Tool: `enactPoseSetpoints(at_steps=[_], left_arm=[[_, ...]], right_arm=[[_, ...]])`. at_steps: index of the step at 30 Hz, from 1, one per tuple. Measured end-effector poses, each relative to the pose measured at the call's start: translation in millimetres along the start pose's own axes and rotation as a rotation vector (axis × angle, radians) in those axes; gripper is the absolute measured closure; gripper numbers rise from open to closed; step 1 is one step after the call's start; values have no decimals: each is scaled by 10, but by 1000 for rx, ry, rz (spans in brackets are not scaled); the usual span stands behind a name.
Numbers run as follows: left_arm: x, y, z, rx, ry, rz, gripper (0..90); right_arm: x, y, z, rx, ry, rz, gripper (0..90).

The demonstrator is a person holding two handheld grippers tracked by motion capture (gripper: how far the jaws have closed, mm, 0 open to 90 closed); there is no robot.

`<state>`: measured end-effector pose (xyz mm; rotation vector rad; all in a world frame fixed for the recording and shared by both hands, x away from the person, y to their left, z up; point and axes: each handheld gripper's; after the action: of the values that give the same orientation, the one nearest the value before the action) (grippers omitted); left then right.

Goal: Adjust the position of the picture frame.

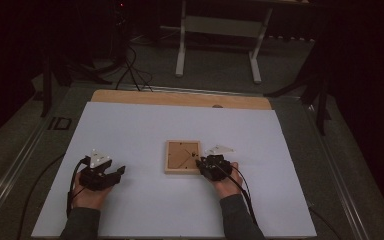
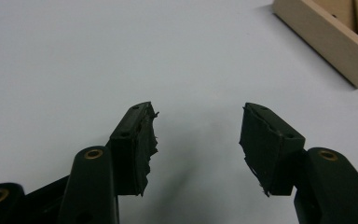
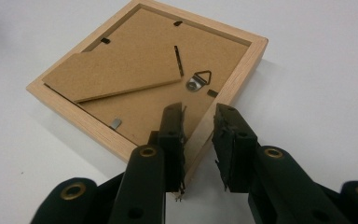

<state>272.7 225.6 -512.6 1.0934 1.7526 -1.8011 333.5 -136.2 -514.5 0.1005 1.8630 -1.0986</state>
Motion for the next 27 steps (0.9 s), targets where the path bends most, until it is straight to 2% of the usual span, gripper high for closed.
enactPoseSetpoints(at_steps=[7,27], left_arm=[[-13,13,46,9,12,2,440],[-11,30,55,13,23,-2,439]], right_arm=[[-29,27,-2,-16,-15,-7,738],[-74,96,-50,-37,-32,-9,741]])
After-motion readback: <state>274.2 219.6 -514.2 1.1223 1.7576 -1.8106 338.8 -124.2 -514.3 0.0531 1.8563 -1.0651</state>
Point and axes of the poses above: each handheld gripper's, and its own axes: y roughly forward along the jaws, x roughly out of its underside, z roughly to its right, and after that the axes turned 9 degrees about -x, right-handed
